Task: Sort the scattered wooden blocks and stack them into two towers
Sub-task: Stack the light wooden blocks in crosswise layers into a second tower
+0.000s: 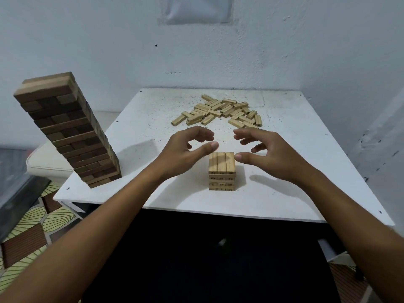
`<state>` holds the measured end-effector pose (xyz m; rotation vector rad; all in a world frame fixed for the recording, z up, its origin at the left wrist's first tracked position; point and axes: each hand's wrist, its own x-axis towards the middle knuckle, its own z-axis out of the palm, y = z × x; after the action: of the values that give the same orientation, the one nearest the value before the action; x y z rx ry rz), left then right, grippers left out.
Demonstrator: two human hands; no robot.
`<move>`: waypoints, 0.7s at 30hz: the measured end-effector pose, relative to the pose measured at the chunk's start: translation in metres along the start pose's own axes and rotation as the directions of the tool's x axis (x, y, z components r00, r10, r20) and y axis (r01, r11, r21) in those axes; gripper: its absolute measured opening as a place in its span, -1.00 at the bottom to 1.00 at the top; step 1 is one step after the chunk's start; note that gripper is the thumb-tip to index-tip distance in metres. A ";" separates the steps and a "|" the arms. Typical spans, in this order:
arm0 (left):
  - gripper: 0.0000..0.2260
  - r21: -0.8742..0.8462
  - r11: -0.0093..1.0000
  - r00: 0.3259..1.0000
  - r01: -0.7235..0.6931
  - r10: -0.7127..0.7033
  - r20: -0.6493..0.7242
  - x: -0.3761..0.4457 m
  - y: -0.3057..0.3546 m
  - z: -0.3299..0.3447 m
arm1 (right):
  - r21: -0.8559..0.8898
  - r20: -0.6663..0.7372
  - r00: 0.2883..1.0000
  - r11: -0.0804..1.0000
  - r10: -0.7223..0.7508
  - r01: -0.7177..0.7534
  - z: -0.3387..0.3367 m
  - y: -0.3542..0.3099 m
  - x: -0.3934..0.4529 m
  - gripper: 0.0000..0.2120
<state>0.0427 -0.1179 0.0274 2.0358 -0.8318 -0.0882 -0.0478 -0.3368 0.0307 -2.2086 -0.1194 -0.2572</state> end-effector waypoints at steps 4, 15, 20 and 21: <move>-0.74 0.055 0.997 0.995 0.049 -0.044 -0.086 0.017 -0.023 -0.002 | 0.039 -0.051 0.998 0.998 0.048 -0.046 0.002 0.018 0.017 -0.59; -0.62 0.469 0.883 0.999 -0.008 0.028 -0.036 0.085 -0.057 0.027 | -0.432 -0.055 0.997 0.898 0.061 -0.079 0.006 0.077 0.086 -0.56; -0.54 0.627 0.779 1.000 -0.010 0.017 -0.005 0.096 -0.061 0.047 | -0.677 0.140 0.988 0.734 0.057 0.054 0.016 0.081 0.096 -0.52; -0.55 0.631 0.776 1.000 -0.013 0.020 -0.004 0.095 -0.063 0.047 | -0.694 0.155 0.986 0.717 0.058 0.066 0.019 0.080 0.095 -0.53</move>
<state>0.1316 -0.1848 -0.0260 2.6554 -0.9587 0.2502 0.0615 -0.3708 -0.0206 -2.9990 -0.1324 -0.1230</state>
